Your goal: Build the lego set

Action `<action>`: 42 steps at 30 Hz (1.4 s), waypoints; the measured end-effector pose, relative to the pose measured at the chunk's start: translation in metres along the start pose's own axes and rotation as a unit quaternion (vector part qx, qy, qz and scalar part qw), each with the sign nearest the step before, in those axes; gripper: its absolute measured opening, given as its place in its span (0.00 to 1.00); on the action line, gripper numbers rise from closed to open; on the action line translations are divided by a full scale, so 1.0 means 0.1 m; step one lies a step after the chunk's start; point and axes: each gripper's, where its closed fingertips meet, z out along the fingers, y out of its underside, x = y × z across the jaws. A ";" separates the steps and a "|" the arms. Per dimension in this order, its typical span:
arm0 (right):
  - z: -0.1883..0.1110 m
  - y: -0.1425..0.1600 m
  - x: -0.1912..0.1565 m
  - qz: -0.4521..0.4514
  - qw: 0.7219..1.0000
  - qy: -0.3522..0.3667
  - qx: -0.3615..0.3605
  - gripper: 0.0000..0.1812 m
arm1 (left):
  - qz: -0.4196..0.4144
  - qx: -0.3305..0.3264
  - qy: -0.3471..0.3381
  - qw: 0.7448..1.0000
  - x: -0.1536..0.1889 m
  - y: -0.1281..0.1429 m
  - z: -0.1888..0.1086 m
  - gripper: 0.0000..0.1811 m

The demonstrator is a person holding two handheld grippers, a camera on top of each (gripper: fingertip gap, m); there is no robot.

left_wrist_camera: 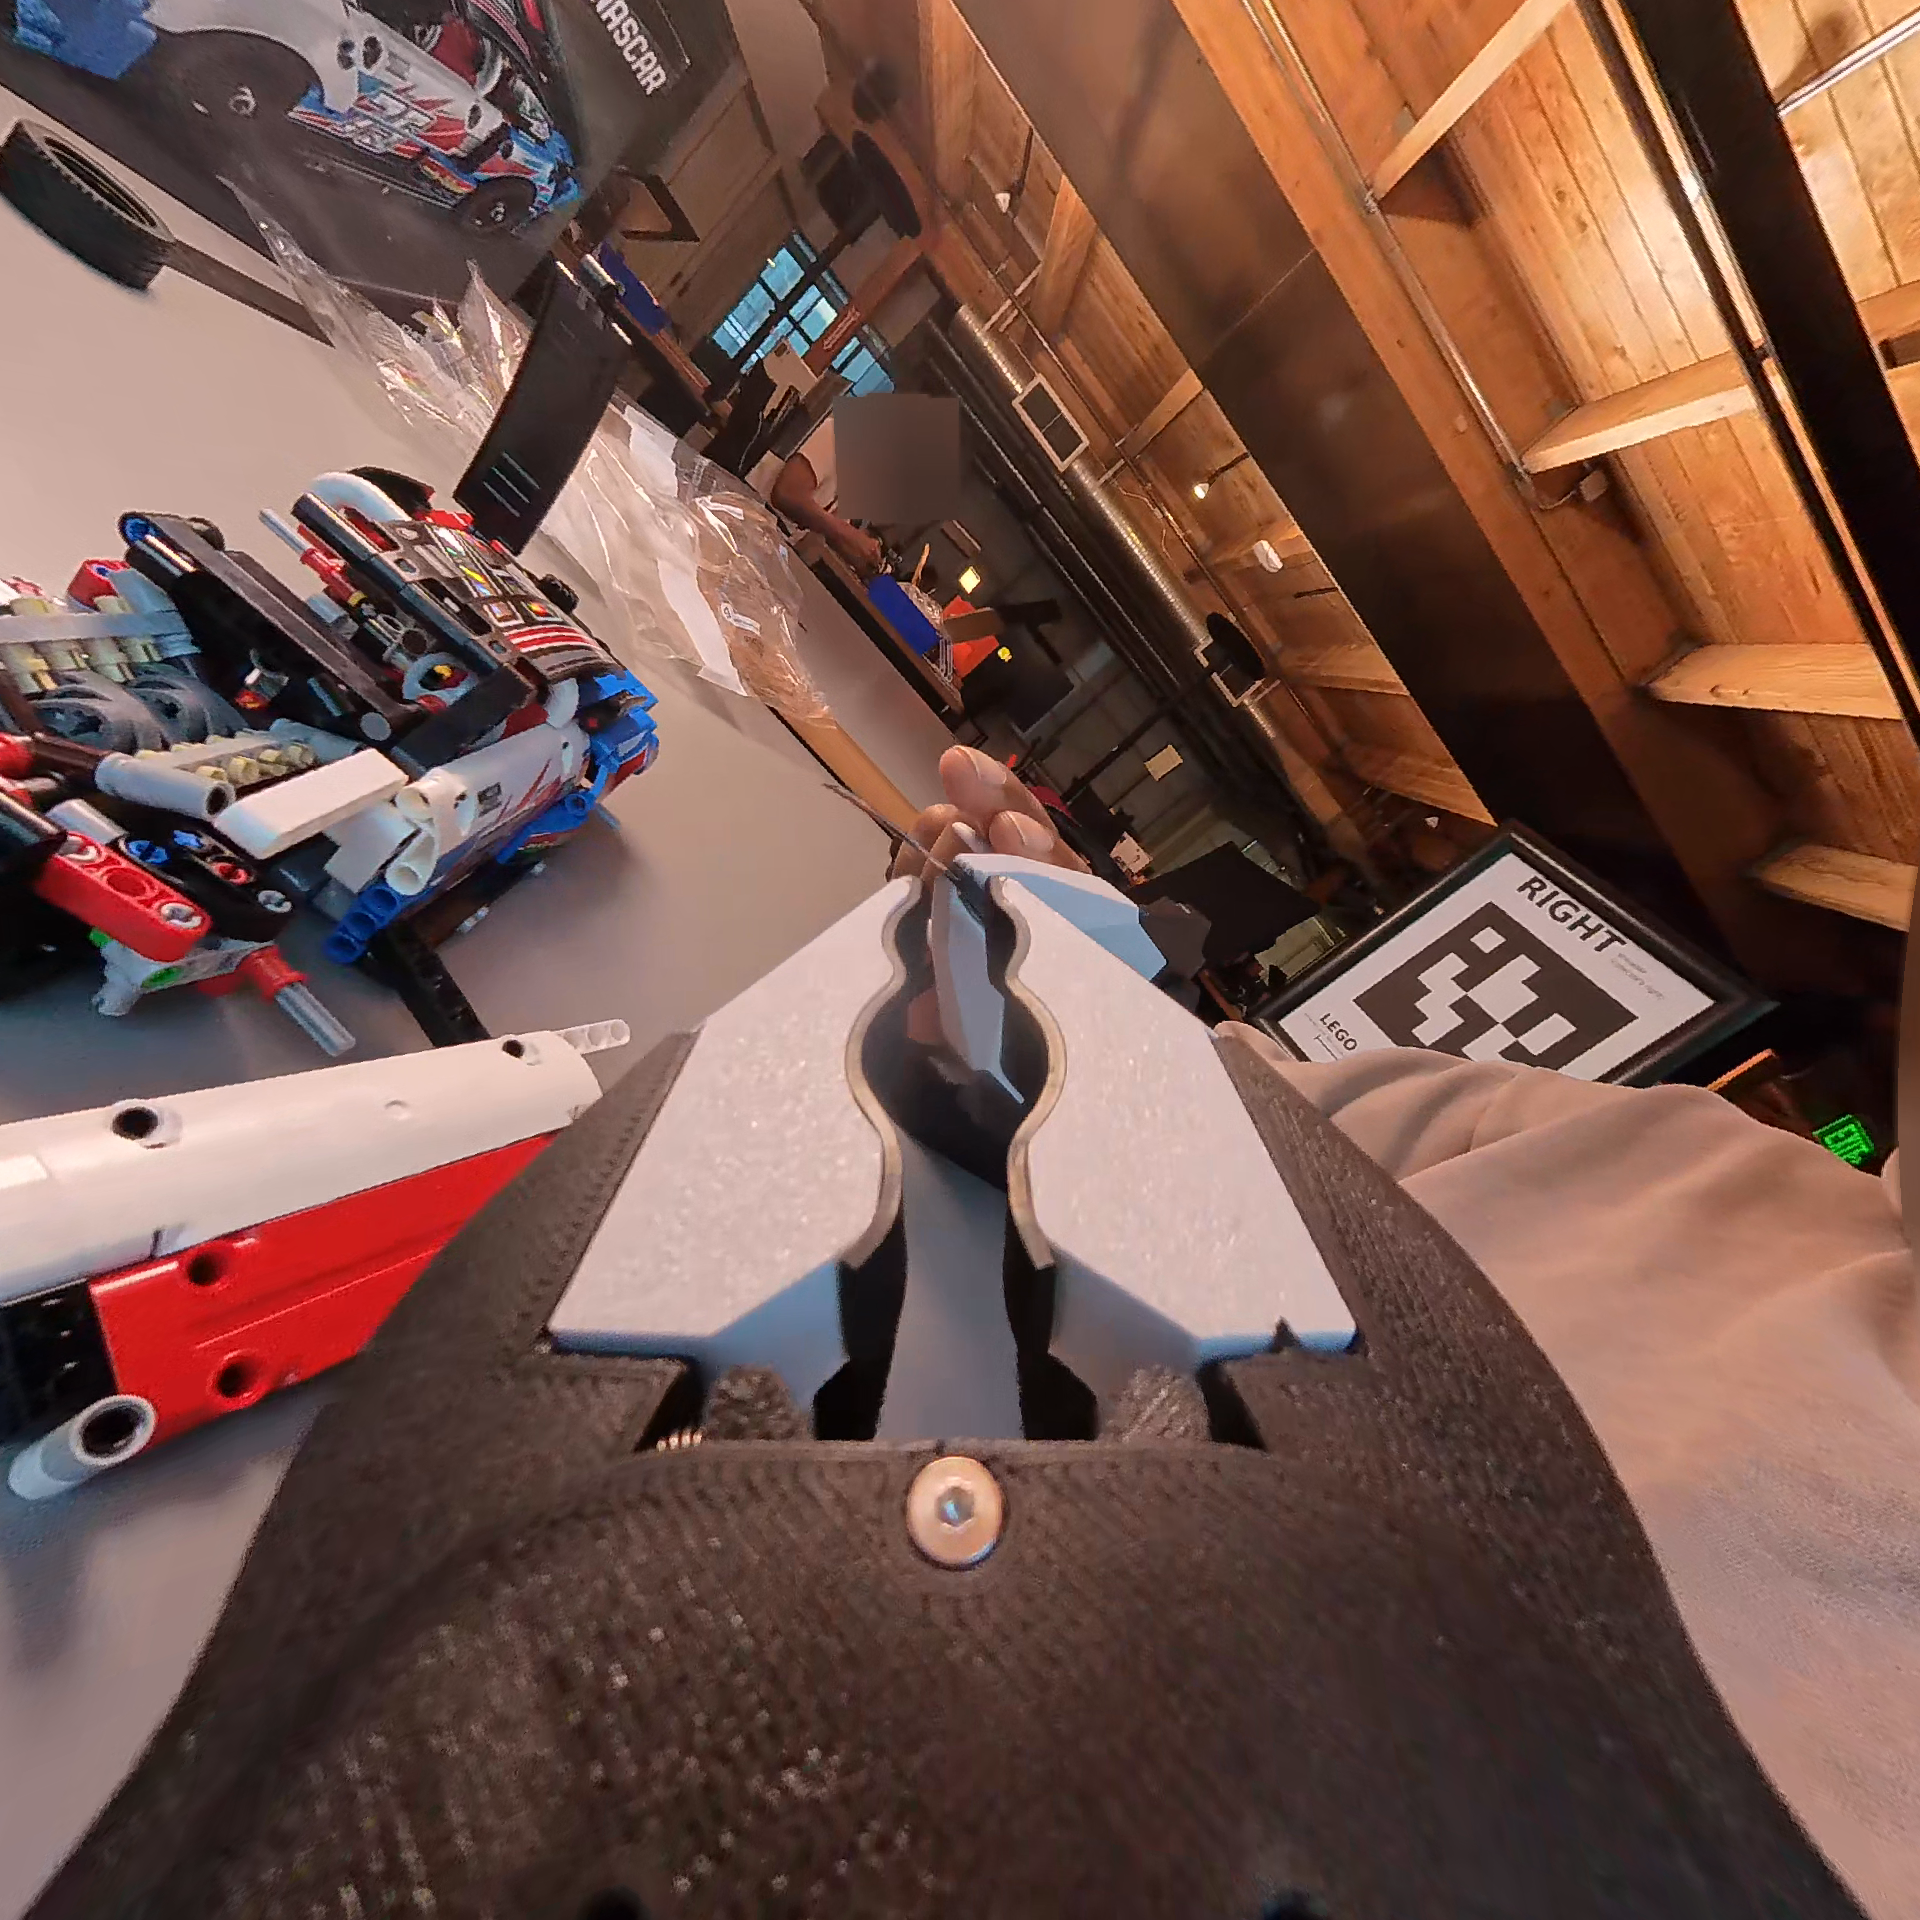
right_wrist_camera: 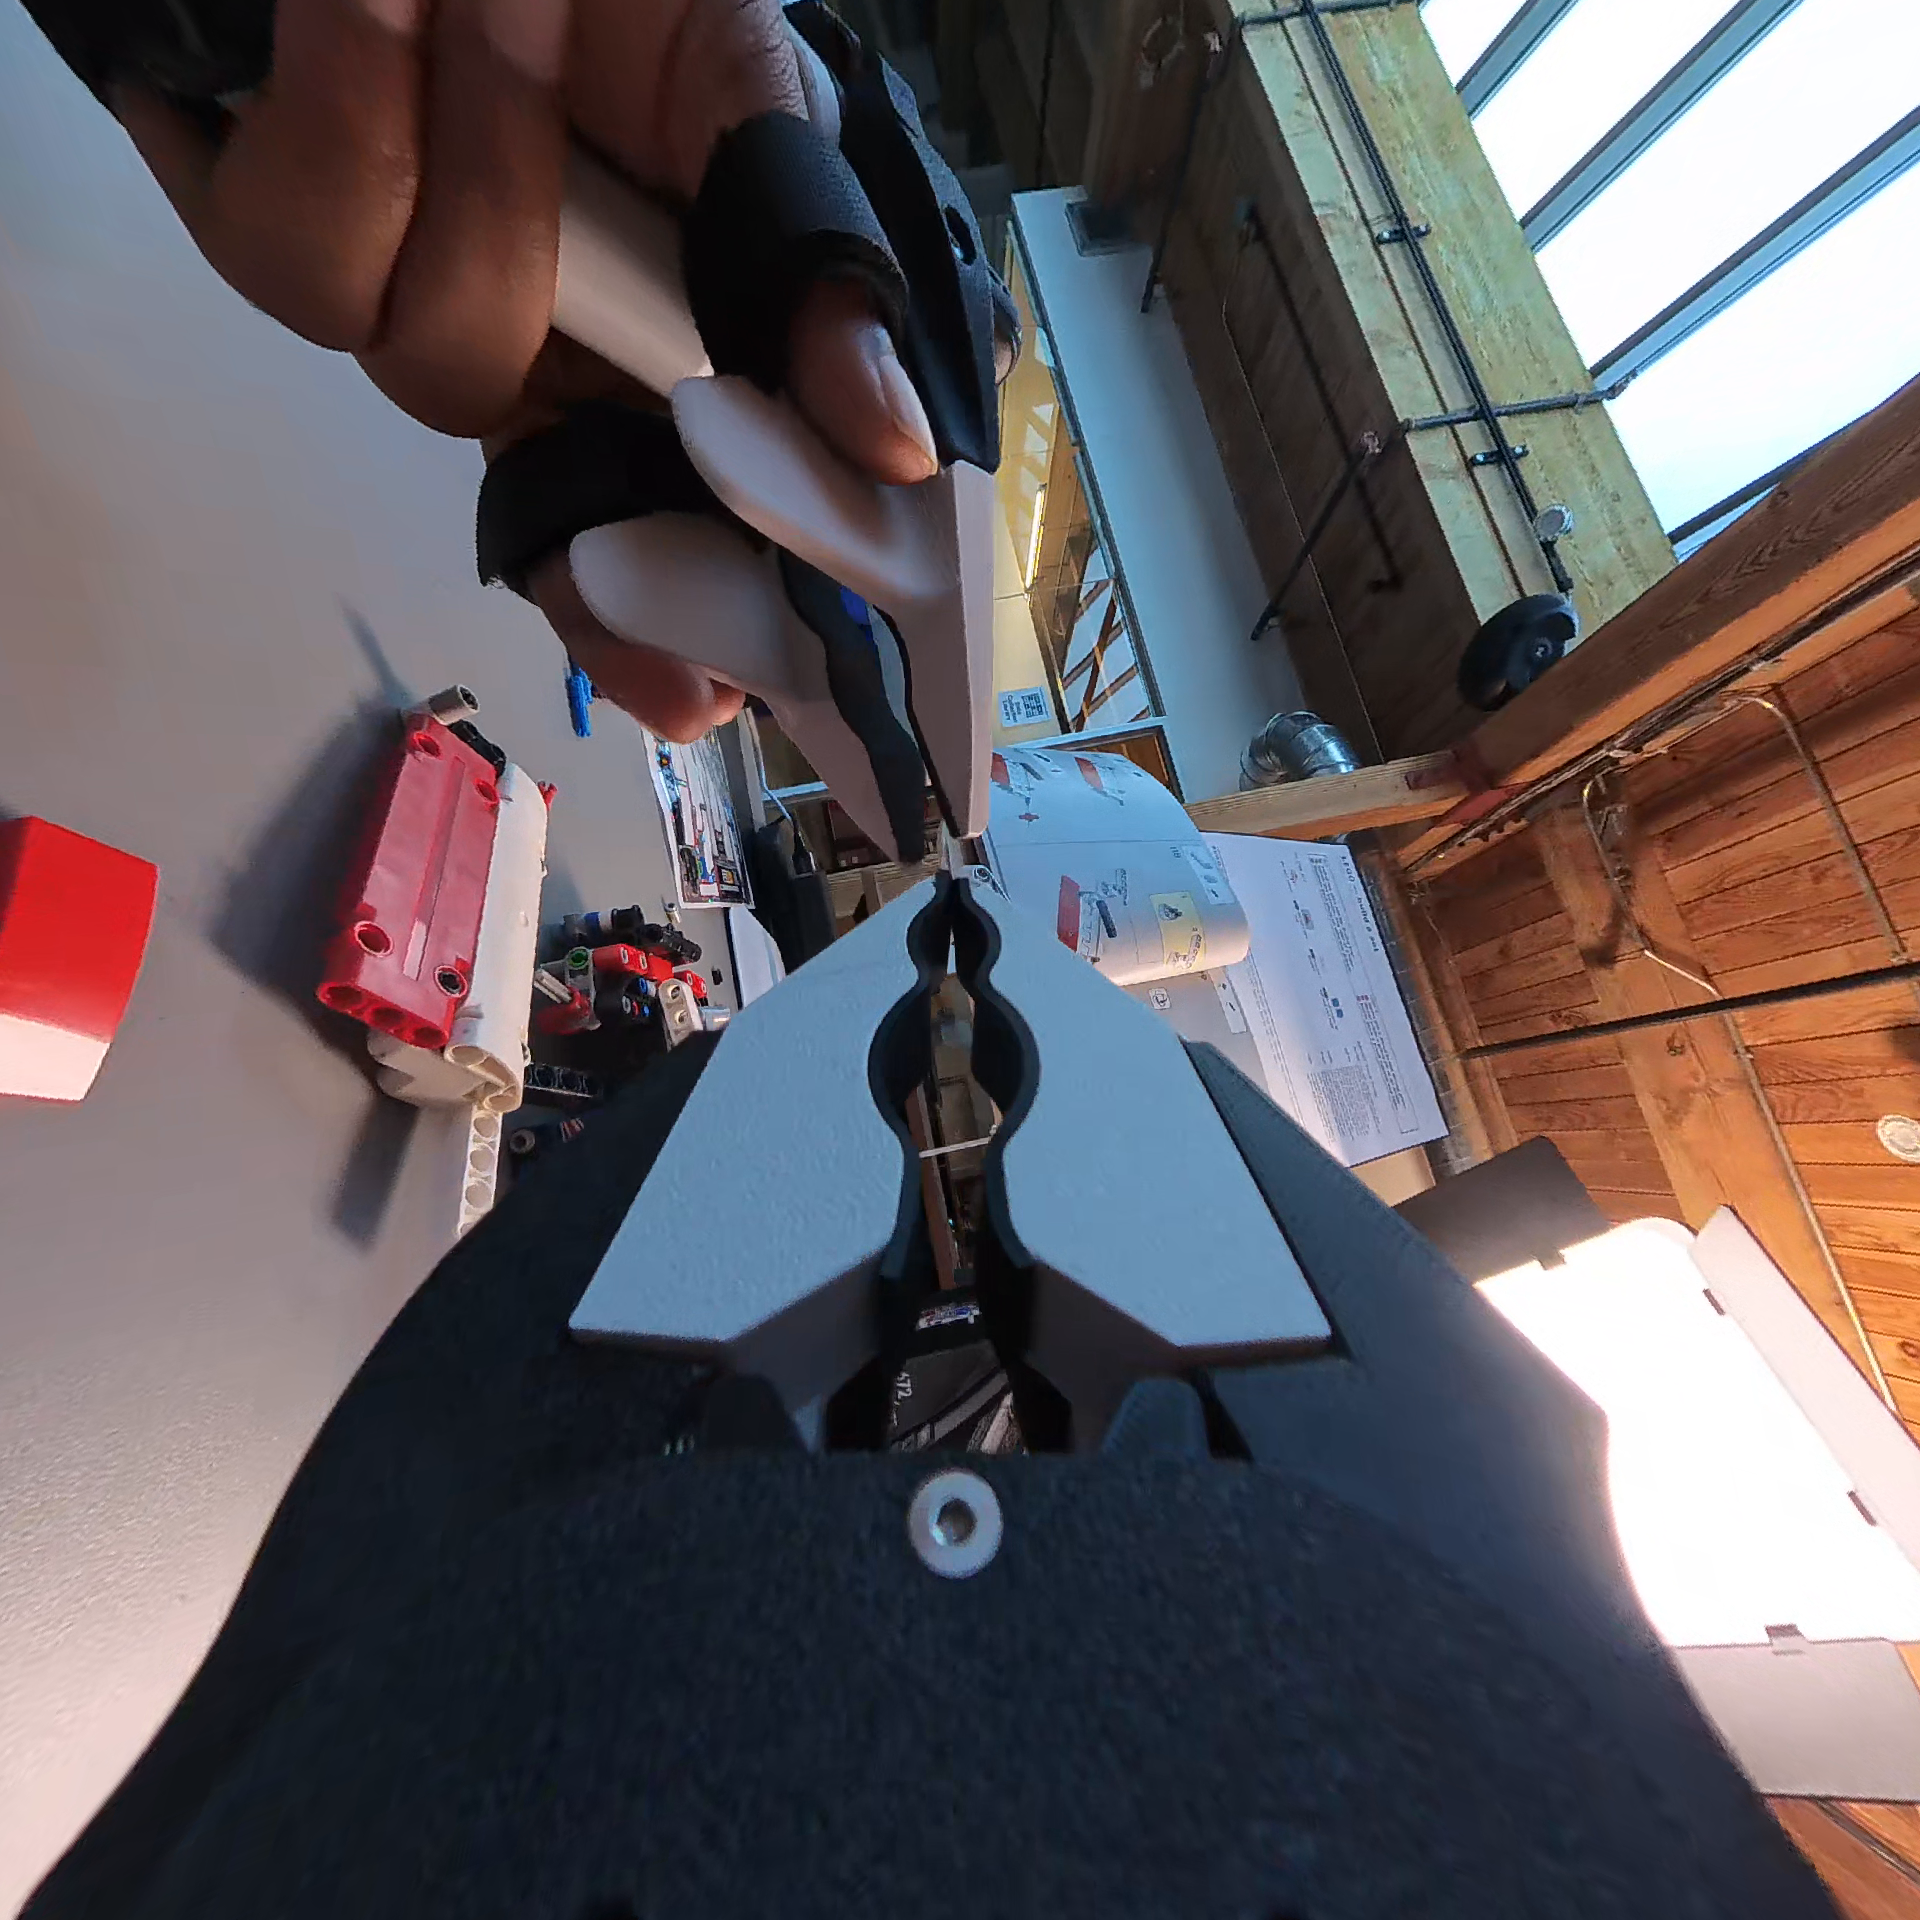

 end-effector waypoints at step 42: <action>-0.01 -0.03 -0.07 0.001 1.000 -0.009 -0.003 0.00 | 0.005 -0.001 -0.005 1.000 -0.03 0.02 0.01 0.00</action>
